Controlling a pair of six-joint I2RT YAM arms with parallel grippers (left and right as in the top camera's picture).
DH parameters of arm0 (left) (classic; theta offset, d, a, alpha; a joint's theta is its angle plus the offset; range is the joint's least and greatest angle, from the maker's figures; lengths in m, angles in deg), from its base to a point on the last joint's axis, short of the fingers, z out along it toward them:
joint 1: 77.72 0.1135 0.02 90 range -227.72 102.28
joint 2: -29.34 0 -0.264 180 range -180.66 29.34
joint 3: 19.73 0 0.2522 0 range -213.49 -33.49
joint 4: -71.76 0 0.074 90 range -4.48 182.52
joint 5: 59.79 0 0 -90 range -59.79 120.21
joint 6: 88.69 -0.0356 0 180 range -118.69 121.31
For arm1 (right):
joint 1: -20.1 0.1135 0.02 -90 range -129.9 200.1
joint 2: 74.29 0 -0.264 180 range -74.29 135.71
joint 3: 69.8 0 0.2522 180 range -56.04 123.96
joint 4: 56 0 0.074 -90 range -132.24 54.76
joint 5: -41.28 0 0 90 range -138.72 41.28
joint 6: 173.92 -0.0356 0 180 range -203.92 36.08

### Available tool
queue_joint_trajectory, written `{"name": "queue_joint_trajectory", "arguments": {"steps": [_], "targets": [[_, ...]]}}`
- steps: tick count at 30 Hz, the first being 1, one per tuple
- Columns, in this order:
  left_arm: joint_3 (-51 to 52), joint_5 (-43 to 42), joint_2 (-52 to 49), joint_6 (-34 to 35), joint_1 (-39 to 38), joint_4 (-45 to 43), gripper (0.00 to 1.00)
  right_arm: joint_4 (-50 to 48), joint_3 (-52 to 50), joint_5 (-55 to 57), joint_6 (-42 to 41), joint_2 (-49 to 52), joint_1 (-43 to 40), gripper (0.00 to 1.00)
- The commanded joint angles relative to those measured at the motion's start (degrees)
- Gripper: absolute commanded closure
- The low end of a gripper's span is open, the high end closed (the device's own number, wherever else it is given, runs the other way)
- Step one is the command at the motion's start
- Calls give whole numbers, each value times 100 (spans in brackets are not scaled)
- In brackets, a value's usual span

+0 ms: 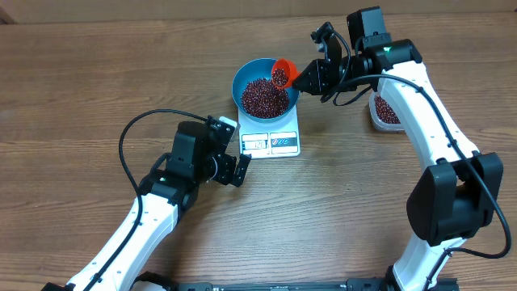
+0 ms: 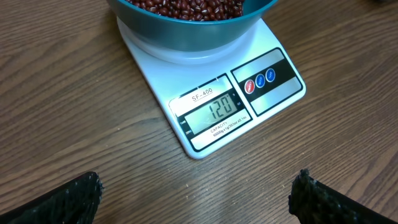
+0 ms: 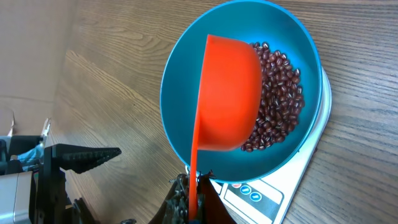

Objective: Scoop item into bowl and weigh 150g on scale

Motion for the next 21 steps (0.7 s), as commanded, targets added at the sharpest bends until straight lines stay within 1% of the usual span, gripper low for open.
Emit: {"name": "queue_joint_trajectory", "arguments": {"steps": [1,21], "targets": [[22,33,-37,57,-9,-24,0,17,227,-96,50,-87,9,96],[22,33,-37,57,-9,-24,0,76,227,-98,50,-87,11,96]]}}
